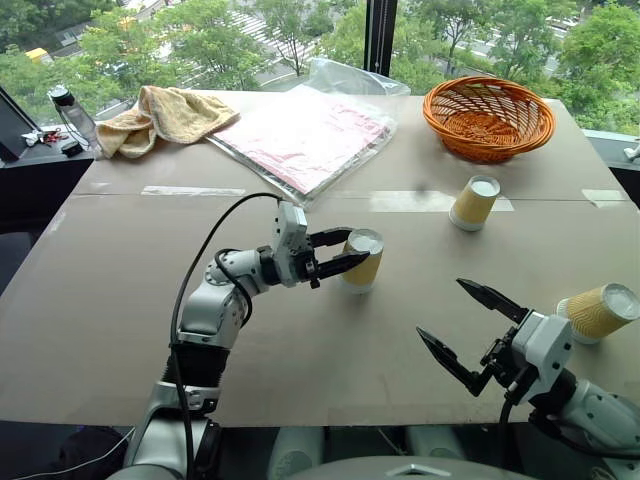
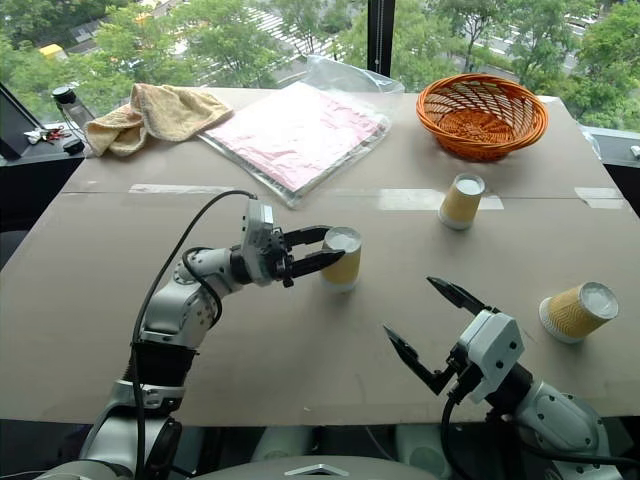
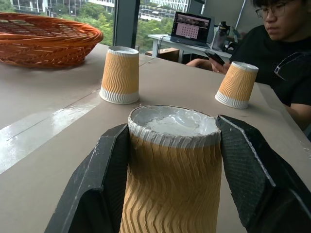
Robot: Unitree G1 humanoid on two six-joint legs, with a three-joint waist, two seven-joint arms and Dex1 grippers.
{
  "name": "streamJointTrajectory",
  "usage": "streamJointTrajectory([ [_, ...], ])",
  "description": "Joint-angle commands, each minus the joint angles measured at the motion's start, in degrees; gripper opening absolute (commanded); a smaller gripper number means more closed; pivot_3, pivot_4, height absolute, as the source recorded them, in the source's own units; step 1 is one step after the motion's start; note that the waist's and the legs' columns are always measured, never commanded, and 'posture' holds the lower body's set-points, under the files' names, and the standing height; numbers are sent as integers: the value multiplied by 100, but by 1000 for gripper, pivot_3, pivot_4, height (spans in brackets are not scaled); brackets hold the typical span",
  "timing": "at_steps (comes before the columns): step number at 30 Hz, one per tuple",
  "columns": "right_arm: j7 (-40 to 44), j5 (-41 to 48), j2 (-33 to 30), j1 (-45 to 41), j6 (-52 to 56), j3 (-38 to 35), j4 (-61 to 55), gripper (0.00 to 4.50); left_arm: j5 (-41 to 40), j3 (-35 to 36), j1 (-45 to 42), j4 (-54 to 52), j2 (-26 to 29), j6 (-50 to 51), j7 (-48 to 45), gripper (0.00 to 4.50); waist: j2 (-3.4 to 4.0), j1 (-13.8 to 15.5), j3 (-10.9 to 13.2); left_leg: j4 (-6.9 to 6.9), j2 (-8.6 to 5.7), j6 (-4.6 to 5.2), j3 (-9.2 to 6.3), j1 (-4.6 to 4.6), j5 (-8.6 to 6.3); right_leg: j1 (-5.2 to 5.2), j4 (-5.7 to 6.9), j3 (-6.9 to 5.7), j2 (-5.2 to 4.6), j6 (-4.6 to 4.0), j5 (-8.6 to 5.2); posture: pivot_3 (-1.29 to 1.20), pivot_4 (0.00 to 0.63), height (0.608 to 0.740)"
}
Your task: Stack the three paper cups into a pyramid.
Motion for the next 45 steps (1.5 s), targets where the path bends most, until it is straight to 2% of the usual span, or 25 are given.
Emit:
streamJointTrajectory([
  [1,-118,-68,28,100,-82,-67,-338,4500,182,-45,-121,264,-155,-618,-126,2229,0,1,0,0,0,0,1,0,0,0,0,1,0,0,0,0,150,740],
  [10,-259,-139,44,270,-73,-90,-488,4500,412,20,-101,745,-350,-1291,-62,2229,0,1,0,0,0,0,1,0,0,0,-1,1,0,-1,-1,0,150,740],
  [20,-235,-87,-1,258,-44,-161,-482,4500,390,95,39,804,-301,-1394,0,2229,0,0,-1,0,0,0,0,1,0,0,-1,1,0,-1,-1,0,150,740],
  [22,-235,-89,-1,212,-37,-165,-447,4500,333,112,75,775,-298,-1402,-65,3292,0,-4,-1,0,0,0,1,1,0,0,-1,1,0,-1,-1,0,150,740],
  [23,-241,-83,0,190,-25,-171,-442,4500,315,122,87,760,-286,-1390,-85,3439,0,-3,-1,0,0,0,0,1,0,0,-1,1,0,-1,-1,0,150,740],
  [24,-251,-78,5,174,-17,-183,-442,4500,309,141,98,748,-277,-1385,-81,4032,0,-1,-1,0,0,0,0,1,0,0,-1,1,0,-1,-1,0,150,740],
  [25,-266,-77,11,154,-6,-199,-441,4500,298,179,103,743,-260,-1369,-63,4349,0,-1,-1,0,0,0,0,1,0,0,-1,1,0,-1,-1,0,150,740],
  [27,-331,-77,41,115,27,-261,-443,4500,237,272,130,672,-219,-1298,-44,4432,0,2,-1,0,0,0,0,1,0,0,-1,1,0,-2,-1,0,150,740],
  [34,-1701,-492,566,-318,884,-1668,-546,4500,-692,757,570,-727,341,-4,53,4432,2,0,0,0,2,0,-1,-1,0,0,-1,0,-1,-1,0,0,150,740],
  [41,-2011,-353,539,-212,1880,-3173,-324,4500,-1683,733,798,-1956,1184,1436,-379,4432,8,16,1,-3,2,0,1,-1,0,-1,-2,0,-3,-10,-6,0,150,740],
  [45,-1933,-123,477,-301,2422,-3393,-100,4500,-1972,517,754,-2456,1444,1849,-674,4432,11,-5,0,-2,2,0,6,3,0,0,-2,4,-3,-12,-7,0,150,740],
])
